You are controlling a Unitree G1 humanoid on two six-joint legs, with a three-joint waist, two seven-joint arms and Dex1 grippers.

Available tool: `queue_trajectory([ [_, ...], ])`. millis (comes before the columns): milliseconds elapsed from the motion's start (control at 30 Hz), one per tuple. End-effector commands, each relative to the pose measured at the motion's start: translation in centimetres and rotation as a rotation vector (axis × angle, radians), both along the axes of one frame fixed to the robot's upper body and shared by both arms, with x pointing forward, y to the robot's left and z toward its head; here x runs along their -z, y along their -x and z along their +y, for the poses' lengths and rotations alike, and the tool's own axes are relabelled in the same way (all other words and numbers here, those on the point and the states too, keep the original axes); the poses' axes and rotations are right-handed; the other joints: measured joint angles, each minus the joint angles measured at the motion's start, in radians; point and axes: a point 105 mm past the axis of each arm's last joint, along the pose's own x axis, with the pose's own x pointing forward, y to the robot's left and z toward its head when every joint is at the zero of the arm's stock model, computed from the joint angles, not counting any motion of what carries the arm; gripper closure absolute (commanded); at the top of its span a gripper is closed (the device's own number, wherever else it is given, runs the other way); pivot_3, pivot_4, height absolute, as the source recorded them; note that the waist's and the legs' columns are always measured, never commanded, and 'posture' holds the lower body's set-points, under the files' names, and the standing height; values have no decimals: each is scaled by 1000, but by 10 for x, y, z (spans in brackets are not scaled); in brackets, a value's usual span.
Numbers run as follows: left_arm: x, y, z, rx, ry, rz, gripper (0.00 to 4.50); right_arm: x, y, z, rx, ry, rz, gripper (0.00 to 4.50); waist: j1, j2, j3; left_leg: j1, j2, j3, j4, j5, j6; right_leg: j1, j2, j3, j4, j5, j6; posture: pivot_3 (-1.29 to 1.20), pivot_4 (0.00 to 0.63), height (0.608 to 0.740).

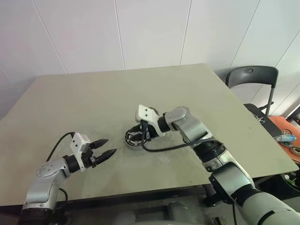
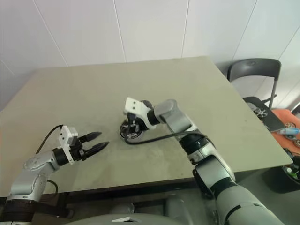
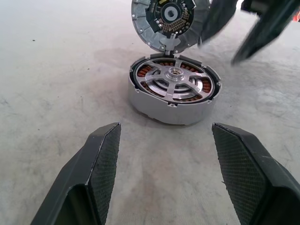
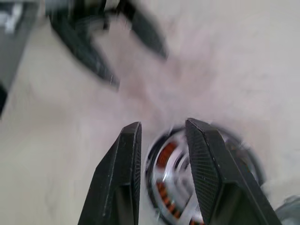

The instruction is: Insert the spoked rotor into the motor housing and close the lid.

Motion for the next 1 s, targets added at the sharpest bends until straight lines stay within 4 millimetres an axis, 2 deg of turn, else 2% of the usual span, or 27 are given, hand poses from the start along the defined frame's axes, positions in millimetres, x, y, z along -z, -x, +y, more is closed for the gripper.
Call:
queue_trajectory([
  [33,-9,-4,-1,18,-13,-45,1201,-61,-46,-9,271,-218,-59,2936,0,0,0,0,0,0,0,0,0,0,0,0,0,0,-1,0,0,740],
  [100,-8,-4,-2,22,-12,-43,1201,-77,-70,-25,431,-281,-62,2936,3,1,0,0,0,0,0,0,0,0,0,0,1,2,-4,0,0,740],
  [167,-8,-5,-2,25,-11,-43,1201,-87,-83,-38,516,-302,-98,2936,5,0,0,0,0,-1,-1,0,0,0,0,0,0,2,-4,0,0,740],
  [267,-8,-6,-2,29,-12,-44,1201,-99,-91,-59,571,-311,-145,3475,3,1,0,-1,0,-1,-3,0,0,-1,-1,0,-2,2,-4,0,0,740],
  [300,-8,-6,-2,29,-13,-44,1201,-100,-91,-63,575,-290,-178,3779,1,1,0,-3,-1,0,-2,0,0,-2,-1,0,-2,2,-4,0,0,740],
  [367,-8,-6,-2,30,-13,-46,1201,-97,-100,-81,637,-191,-276,4484,0,1,1,-7,-1,0,-2,0,0,-6,-1,0,-1,2,-4,0,0,740],
  [500,-7,-7,-2,31,-13,-48,1201,-65,-115,-123,699,169,-469,4484,-1,1,1,-11,-1,1,-1,0,0,-9,-1,0,-1,3,-4,0,0,740],
  [567,-7,-7,-2,32,-11,-47,1201,-50,-107,-123,628,219,-430,4484,-2,1,1,-11,-1,1,0,0,0,-10,-1,0,-1,3,-4,0,0,740],
  [700,-7,-7,-1,31,-11,-46,1201,-26,-76,-97,391,216,-326,4484,-5,1,1,-11,0,2,-1,0,0,-10,0,1,0,3,-4,0,0,740],
  [867,-6,-7,0,31,-11,-45,1201,-21,-49,-68,248,151,-250,4484,0,1,1,-11,0,2,1,0,0,-10,0,1,0,3,-4,0,0,740],
  [1000,-6,-8,1,28,-13,-46,1201,-18,-43,-60,233,125,-219,4484,4,1,0,-11,0,2,2,0,0,-9,0,1,0,3,-4,0,0,740],
])
